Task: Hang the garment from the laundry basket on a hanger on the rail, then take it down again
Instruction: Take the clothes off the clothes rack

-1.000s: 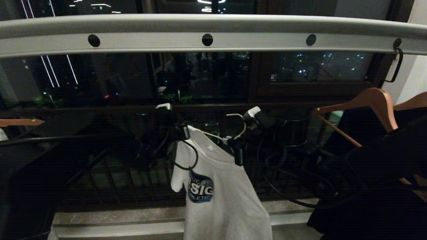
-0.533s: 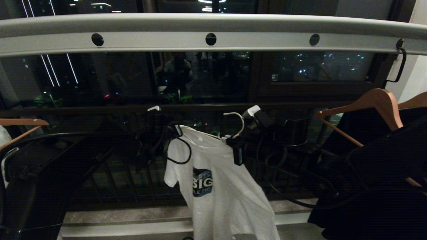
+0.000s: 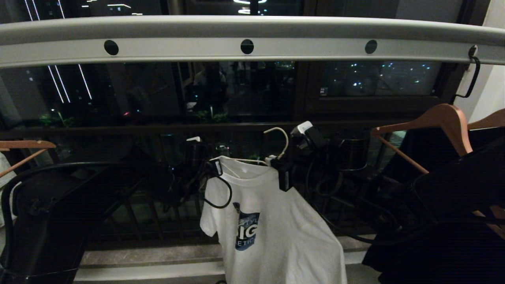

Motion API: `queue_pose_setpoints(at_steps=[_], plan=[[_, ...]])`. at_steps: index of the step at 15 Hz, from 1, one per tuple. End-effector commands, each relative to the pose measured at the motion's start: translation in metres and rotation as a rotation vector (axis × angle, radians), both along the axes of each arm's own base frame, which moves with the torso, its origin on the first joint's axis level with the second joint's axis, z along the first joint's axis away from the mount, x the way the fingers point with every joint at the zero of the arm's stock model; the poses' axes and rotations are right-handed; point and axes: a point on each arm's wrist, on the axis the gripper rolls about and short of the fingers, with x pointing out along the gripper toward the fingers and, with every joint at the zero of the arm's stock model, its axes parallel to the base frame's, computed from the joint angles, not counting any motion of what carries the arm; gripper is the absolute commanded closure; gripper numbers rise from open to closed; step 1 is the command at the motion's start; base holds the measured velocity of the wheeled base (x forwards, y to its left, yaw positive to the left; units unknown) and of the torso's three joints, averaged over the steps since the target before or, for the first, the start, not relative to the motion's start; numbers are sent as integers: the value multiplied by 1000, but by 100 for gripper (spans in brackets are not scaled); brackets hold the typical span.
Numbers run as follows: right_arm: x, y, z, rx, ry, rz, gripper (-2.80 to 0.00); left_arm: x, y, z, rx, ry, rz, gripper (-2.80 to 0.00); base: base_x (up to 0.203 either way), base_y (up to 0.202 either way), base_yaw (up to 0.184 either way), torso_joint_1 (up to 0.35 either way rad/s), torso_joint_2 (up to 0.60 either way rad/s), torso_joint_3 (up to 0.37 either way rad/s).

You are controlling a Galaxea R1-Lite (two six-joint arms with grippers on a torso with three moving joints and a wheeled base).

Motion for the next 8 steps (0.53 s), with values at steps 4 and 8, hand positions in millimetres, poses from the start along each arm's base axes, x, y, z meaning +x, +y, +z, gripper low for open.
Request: queue_pose_setpoints(at_steps=[4,8], plan=[[1,0,0,7,-9,1,0,-19,-6,6,24,20,-90,0,0,0,0,0,0,0],[2,0,2,10,-14,-13,0,-42,-6,12,23,62,-263,0,0,0,0,0,0,0]])
